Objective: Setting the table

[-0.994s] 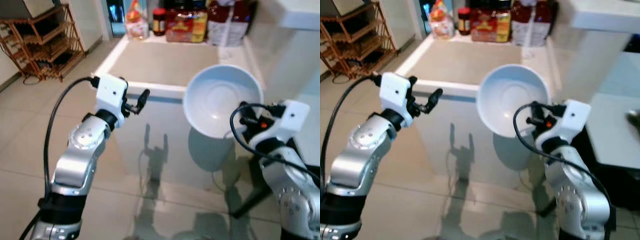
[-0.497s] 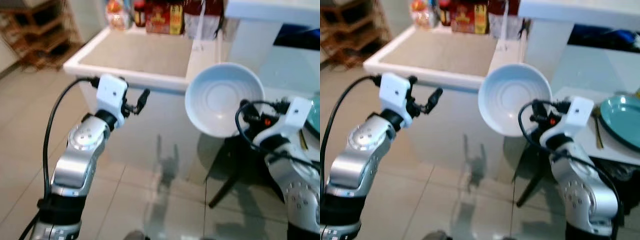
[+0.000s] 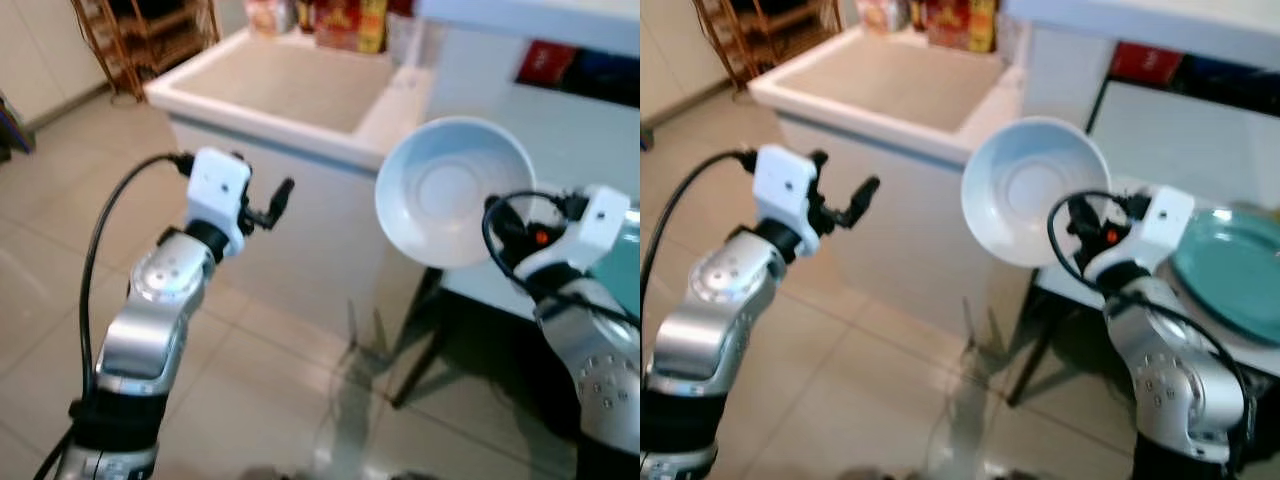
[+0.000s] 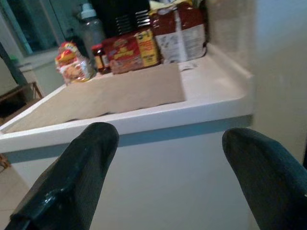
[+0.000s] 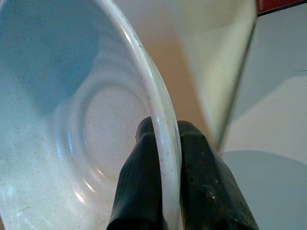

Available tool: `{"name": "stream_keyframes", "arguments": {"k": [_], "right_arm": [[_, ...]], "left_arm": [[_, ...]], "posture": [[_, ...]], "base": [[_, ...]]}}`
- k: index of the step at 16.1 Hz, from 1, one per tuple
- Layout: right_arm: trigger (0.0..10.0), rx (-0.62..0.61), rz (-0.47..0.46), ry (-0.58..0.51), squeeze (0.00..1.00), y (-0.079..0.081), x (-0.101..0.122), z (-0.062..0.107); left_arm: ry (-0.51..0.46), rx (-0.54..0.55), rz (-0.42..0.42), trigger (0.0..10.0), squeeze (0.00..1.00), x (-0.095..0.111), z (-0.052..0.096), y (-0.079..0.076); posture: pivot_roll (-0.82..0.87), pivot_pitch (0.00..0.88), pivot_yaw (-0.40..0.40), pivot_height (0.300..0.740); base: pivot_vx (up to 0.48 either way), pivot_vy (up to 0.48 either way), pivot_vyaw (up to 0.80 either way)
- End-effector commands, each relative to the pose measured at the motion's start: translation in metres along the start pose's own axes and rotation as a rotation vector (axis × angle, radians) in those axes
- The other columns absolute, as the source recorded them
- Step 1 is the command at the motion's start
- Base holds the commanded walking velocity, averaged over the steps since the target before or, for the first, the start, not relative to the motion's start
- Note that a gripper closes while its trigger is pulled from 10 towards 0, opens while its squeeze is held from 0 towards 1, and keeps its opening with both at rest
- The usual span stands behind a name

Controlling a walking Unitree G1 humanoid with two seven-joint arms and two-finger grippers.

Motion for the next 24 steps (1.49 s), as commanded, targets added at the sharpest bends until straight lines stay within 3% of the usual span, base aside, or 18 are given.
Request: {"name": "stream_keyframes", "arguments": {"k": [1, 9, 15, 17, 19, 20, 23, 24], "right_arm": [[10.0, 0.008, 0.021, -0.009, 0.0, 0.002, 0.005, 0.0], [10.0, -0.052, -0.071, 0.122, 0.0, 0.0, -0.006, -0.012], [10.0, -0.069, -0.132, 0.133, 0.0, 0.002, 0.01, -0.042], [10.0, -0.08, -0.159, 0.138, 0.0, 0.001, 0.012, -0.05], [10.0, -0.104, -0.172, 0.147, 0.0, -0.002, 0.012, -0.061], [10.0, -0.131, -0.178, 0.16, 0.0, -0.006, 0.012, -0.074], [10.0, -0.135, -0.25, 0.178, 0.0, -0.005, 0.013, -0.095], [10.0, -0.102, -0.305, 0.195, 0.0, 0.003, 0.011, -0.105]], "left_arm": [[-0.013, -0.015, 0.0, 10.0, 0.0, 0.003, -0.001, -0.005], [-0.015, -0.043, -0.012, 10.0, 0.0, 0.004, -0.001, -0.009], [-0.017, -0.038, -0.024, 10.0, 0.0, 0.006, -0.001, -0.006], [-0.012, -0.108, 0.014, 10.0, 0.0, 0.005, 0.001, -0.014], [-0.057, -0.252, 0.001, 10.0, 0.0, 0.01, 0.008, -0.032], [-0.069, -0.353, -0.005, 10.0, 0.0, 0.011, 0.015, -0.043], [-0.071, -0.427, -0.009, 10.0, 0.0, 0.012, 0.018, -0.05], [-0.067, -0.423, -0.021, 10.0, 0.0, 0.011, 0.017, -0.047]], "posture": [[0.09, 0.073, 0.027, 0.74], [0.09, 0.071, 0.025, 0.74], [0.08, 0.096, 0.01, 0.74], [0.07, 0.103, 0.014, 0.74], [0.07, 0.107, 0.017, 0.74], [0.07, 0.109, 0.023, 0.74], [0.07, 0.096, 0.026, 0.74], [0.08, 0.092, 0.026, 0.74]], "base": [[0.0, -0.48, 0.0], [0.0, -0.48, 0.0], [0.0, -0.472, 0.0], [0.0, 0.0, 0.0], [0.0, 0.0, 0.0], [0.0, 0.0, 0.0], [0.0, 0.0, 0.0], [0.0, 0.0, 0.0]]}}
Point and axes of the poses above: a point about 5 cm out from each wrist's last joint towards the gripper, its own z axis pointing back from the gripper into the wrist, its own x axis along the axis of the wrist's last joint, y = z × x, the point moved 2 cm from there along -z, pointing out of the wrist towards the gripper, and after that the axes turned 8 degrees about -z, right-handed, at the moved point
